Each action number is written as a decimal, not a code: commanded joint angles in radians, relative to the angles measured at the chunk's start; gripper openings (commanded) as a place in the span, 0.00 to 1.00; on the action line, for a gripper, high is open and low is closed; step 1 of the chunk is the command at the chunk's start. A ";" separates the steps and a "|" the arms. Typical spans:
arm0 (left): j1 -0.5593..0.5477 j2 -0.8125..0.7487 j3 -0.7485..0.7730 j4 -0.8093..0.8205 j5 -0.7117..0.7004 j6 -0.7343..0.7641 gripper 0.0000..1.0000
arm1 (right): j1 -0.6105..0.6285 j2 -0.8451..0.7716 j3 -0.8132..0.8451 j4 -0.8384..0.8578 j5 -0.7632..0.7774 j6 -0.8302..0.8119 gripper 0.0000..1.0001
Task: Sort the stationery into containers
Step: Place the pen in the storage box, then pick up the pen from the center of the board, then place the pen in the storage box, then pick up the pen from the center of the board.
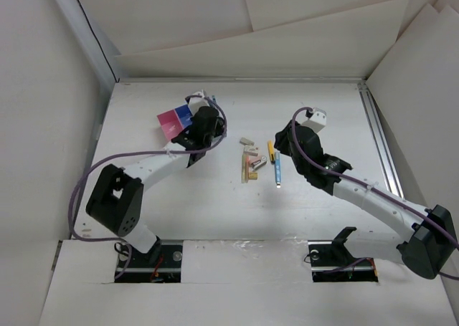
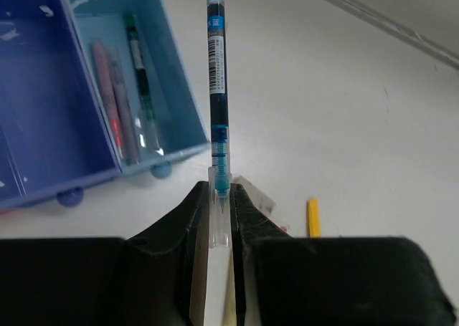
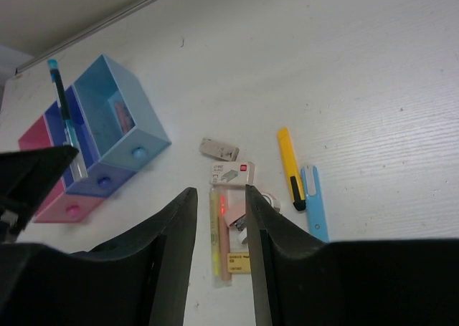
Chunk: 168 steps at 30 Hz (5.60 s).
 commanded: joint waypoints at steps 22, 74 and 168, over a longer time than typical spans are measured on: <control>0.127 0.117 0.104 0.064 0.051 0.035 0.38 | 0.017 -0.002 0.024 0.037 -0.001 -0.010 0.39; -0.246 0.097 -0.095 -0.075 0.039 0.019 0.00 | 0.017 -0.002 0.024 0.037 0.018 -0.010 0.31; -0.274 0.316 0.005 -0.140 -0.021 0.086 0.10 | 0.017 -0.020 0.024 0.037 -0.001 -0.010 0.32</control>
